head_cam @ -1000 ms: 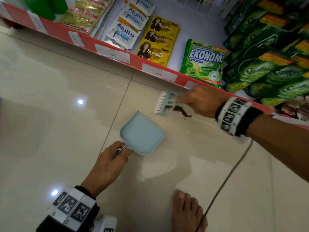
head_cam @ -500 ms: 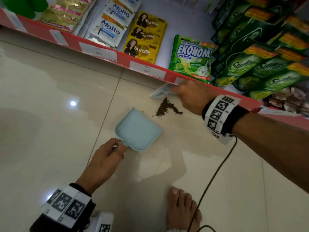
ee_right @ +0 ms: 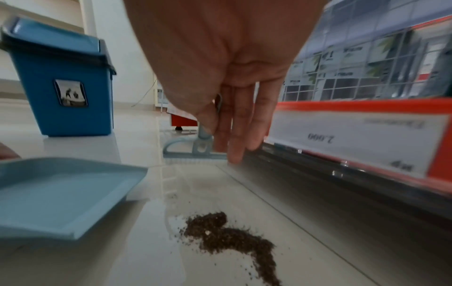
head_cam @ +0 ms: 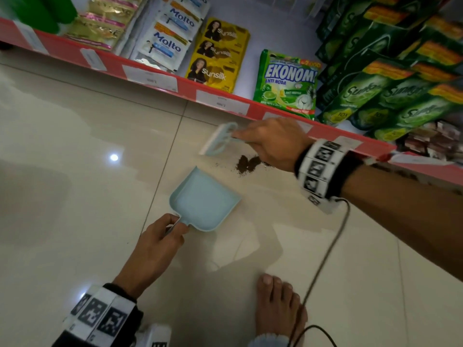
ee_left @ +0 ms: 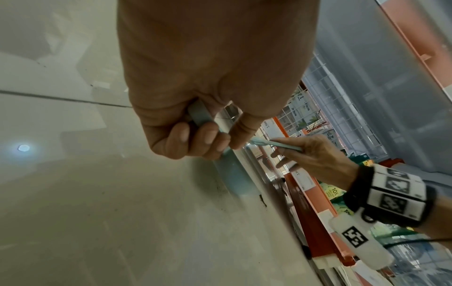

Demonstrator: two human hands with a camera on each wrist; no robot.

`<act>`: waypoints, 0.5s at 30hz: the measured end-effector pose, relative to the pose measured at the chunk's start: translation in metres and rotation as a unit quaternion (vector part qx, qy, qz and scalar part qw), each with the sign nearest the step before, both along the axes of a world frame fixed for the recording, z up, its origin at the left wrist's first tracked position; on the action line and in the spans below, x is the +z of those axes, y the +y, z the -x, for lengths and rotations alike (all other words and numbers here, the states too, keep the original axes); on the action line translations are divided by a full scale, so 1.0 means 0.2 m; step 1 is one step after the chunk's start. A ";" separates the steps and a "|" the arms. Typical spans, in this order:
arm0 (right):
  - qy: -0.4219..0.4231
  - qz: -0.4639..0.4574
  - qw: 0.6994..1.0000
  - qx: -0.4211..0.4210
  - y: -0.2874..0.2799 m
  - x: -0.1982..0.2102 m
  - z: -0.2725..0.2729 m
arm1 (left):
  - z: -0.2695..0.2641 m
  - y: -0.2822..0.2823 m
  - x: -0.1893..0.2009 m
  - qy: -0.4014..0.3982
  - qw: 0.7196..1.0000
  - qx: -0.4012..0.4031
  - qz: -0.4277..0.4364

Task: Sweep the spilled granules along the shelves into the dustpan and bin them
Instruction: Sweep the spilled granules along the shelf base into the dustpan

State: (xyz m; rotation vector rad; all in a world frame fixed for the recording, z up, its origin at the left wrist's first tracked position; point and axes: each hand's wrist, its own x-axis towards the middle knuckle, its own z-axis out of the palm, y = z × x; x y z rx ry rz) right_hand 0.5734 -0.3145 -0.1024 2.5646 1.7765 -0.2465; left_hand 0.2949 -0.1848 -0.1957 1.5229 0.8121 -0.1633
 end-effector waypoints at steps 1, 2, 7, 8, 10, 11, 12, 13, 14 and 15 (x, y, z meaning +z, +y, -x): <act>-0.010 0.010 1.000 0.003 0.04 -0.03 0.01 | 0.00 0.00 0.00 0.002 1.000 0.002 -0.001; -0.016 0.032 0.999 0.005 0.06 -0.05 0.02 | 0.01 0.00 0.00 0.004 1.000 0.003 -0.002; -0.005 0.133 0.990 0.039 -0.09 -0.06 -0.03 | 0.03 0.02 -0.01 0.010 1.000 0.014 0.001; 0.002 0.140 0.990 0.034 -0.15 -0.05 -0.05 | 0.03 0.02 -0.01 0.011 1.000 0.016 0.001; 0.014 0.128 0.992 0.011 -0.29 -0.02 -0.08 | 0.03 0.02 -0.01 0.011 1.000 0.019 0.003; 0.019 0.109 0.994 -0.007 -0.35 0.00 -0.09 | 0.02 0.02 -0.01 0.010 1.000 0.019 0.003; 0.027 0.081 0.996 -0.031 -0.40 0.01 -0.10 | 0.01 0.02 -0.01 0.009 1.000 0.017 0.005; 0.039 0.048 0.997 -0.054 -0.43 0.02 -0.11 | 0.00 0.01 -0.01 0.007 1.000 0.013 0.005; 0.048 0.015 0.996 -0.069 -0.45 0.03 -0.12 | -0.01 0.01 0.00 0.006 1.000 0.006 0.004; 0.049 -0.009 0.996 -0.075 -0.46 0.03 -0.13 | -0.03 0.00 0.01 0.006 1.000 -0.002 0.003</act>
